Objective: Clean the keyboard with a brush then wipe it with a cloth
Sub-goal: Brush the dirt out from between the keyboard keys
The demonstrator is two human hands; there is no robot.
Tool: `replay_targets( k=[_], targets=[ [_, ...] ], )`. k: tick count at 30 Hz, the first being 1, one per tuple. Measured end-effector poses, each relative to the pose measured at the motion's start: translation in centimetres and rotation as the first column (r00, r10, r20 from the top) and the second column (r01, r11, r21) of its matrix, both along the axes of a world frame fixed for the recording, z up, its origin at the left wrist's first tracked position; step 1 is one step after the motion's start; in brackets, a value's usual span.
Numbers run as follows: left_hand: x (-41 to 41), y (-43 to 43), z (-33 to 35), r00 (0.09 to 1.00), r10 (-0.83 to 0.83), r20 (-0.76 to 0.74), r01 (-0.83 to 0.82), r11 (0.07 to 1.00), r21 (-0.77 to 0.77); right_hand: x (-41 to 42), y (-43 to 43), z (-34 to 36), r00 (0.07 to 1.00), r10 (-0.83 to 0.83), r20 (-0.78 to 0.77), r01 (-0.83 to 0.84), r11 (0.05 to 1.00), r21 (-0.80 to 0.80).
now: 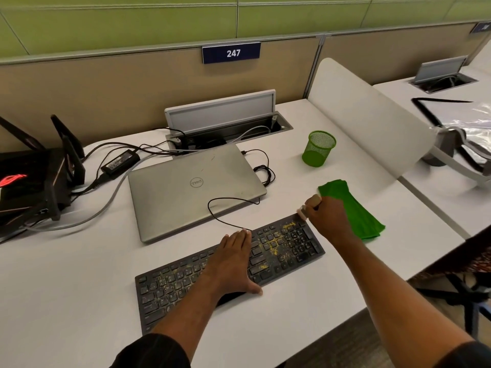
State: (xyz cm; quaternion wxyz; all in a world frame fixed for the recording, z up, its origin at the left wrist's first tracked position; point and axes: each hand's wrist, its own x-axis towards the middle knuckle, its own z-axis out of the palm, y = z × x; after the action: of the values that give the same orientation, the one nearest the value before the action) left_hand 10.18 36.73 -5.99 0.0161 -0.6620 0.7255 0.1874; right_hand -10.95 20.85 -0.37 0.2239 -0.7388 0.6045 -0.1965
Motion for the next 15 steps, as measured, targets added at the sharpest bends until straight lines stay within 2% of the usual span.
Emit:
replay_targets(
  k=[4, 9, 15],
  targets=[
    [0.0, 0.0, -0.1, 1.000, 0.001, -0.001, -0.001, 1.000, 0.003, 0.9, 0.6, -0.4, 0.999, 0.027, -0.036, -0.027, 0.999, -0.020],
    [0.1, 0.0, 0.1, 1.000, 0.000, -0.004, 0.000, 1.000, -0.002, 2.3, 1.3, -0.1, 0.997, 0.078, 0.000, -0.078, 0.995, -0.060],
    [0.4, 0.4, -0.1, 1.000, 0.017, -0.004, -0.017, 1.000, -0.003, 1.3, 0.7, 0.4, 0.999, -0.031, 0.022, 0.032, 0.997, -0.071]
  ],
)
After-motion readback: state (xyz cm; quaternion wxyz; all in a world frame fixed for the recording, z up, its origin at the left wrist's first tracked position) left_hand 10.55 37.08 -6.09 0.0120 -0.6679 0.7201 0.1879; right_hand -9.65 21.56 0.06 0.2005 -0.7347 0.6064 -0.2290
